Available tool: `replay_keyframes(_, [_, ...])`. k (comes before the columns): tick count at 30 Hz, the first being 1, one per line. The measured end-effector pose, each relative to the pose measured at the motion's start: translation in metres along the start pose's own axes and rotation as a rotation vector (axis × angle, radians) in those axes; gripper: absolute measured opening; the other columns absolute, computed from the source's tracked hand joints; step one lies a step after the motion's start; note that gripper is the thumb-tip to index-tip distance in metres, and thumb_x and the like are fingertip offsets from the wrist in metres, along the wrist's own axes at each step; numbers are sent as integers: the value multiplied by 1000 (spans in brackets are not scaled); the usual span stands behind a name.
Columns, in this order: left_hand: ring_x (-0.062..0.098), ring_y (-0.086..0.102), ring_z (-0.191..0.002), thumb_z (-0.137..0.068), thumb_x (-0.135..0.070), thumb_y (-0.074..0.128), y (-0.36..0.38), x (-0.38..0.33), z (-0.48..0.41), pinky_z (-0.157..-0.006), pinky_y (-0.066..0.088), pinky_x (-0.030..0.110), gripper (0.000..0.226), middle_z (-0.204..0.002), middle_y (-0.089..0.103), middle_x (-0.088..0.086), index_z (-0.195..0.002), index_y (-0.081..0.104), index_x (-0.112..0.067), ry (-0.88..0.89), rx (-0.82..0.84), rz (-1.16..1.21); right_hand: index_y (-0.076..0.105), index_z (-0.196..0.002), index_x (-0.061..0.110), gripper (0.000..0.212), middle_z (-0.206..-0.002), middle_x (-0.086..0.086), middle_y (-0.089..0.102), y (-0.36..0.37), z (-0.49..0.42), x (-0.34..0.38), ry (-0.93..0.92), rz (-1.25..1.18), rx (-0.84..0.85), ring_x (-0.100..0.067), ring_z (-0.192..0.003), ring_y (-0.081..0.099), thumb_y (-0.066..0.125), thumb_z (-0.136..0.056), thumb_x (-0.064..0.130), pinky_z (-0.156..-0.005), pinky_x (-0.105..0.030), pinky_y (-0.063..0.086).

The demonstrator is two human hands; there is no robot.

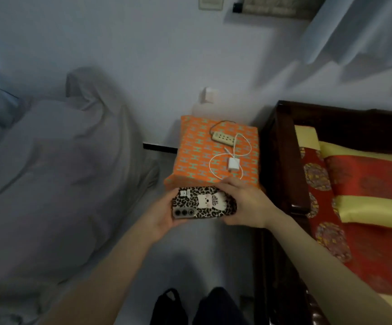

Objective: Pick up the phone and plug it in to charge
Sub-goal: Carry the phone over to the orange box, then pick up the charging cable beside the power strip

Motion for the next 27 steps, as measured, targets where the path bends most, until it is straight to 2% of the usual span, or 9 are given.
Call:
replay_keyframes(3, [19, 70, -79, -94, -28, 45, 20, -33, -47, -63, 60, 34, 28, -94, 74, 5, -111, 61, -14, -55, 62, -35, 49, -132, 12, 86, -127, -9, 56, -12, -20, -29, 105, -3, -36, -29, -116, 55, 78, -57, 43, -90, -44, 51])
replay_keyframes(6, [21, 70, -78, -95, -28, 45, 37, -65, -96, -58, 59, 35, 33, -105, 69, 10, -121, 56, -12, -84, 93, -89, 46, -136, 13, 91, -131, -7, 53, -24, -48, -68, 179, 0, -43, -28, -115, 55, 72, -59, 52, -90, -40, 50])
replay_keyframes(11, [25, 65, -91, -94, -30, 47, 62, -120, -178, -77, 55, 41, 40, -116, 66, 13, -128, 53, -9, -78, 98, -102, 48, -135, 15, 88, -132, -5, 54, -49, -118, -133, 205, 23, -101, -27, -115, 56, 79, -59, 45, -88, -37, 49])
replay_keyframes(15, [17, 71, -74, -95, -30, 45, 74, -166, -243, -57, 58, 30, 34, -97, 71, 7, -120, 58, -10, -78, 112, -111, 51, -132, 13, 84, -128, -8, 57, -71, -178, -177, 186, 48, -132, -28, -112, 57, 82, -58, 40, -85, -36, 49])
replay_keyframes(17, [15, 71, -71, -95, -30, 46, 78, -185, -273, -56, 57, 28, 28, -89, 73, 4, -110, 61, -13, -70, 111, -111, 51, -132, 11, 83, -129, -8, 56, -78, -205, -199, 192, 49, -137, -28, -114, 56, 82, -60, 39, -86, -37, 48])
replay_keyframes(19, [19, 70, -78, -95, -30, 46, 80, -200, -304, -64, 58, 34, 28, -94, 72, 6, -111, 61, -14, -63, 106, -92, 52, -131, 12, 84, -129, -8, 57, -80, -230, -220, 196, 50, -137, -28, -114, 56, 84, -58, 38, -87, -37, 48])
replay_keyframes(22, [24, 65, -91, -94, -29, 48, 84, -211, -347, -82, 54, 41, 36, -111, 66, 11, -125, 56, -12, -88, 110, -64, 53, -131, 12, 83, -130, -8, 57, -82, -261, -253, 188, 70, -154, -27, -117, 54, 84, -57, 36, -89, -36, 46])
replay_keyframes(24, [21, 68, -91, -92, -25, 53, 88, -213, -372, -76, 58, 35, 39, -115, 67, 11, -128, 55, -10, -112, 112, -46, 53, -130, 10, 82, -130, -9, 56, -79, -275, -275, 219, 74, -155, -28, -118, 54, 83, -59, 38, -90, -39, 47])
replay_keyframes(27, [20, 72, -89, -83, -19, 65, 90, -209, -408, -65, 57, 25, 44, -109, 70, 10, -124, 56, -6, -135, 117, 5, 50, -132, 9, 84, -130, -10, 55, -68, -289, -306, 251, 70, -147, -30, -119, 52, 81, -61, 40, -90, -46, 48])
Point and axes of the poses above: each hand's wrist, its own z-axis away from the middle knuckle, its own y-axis out of the palm, x = y × z, the point moved 5 cm from there along -z, towards the middle knuckle
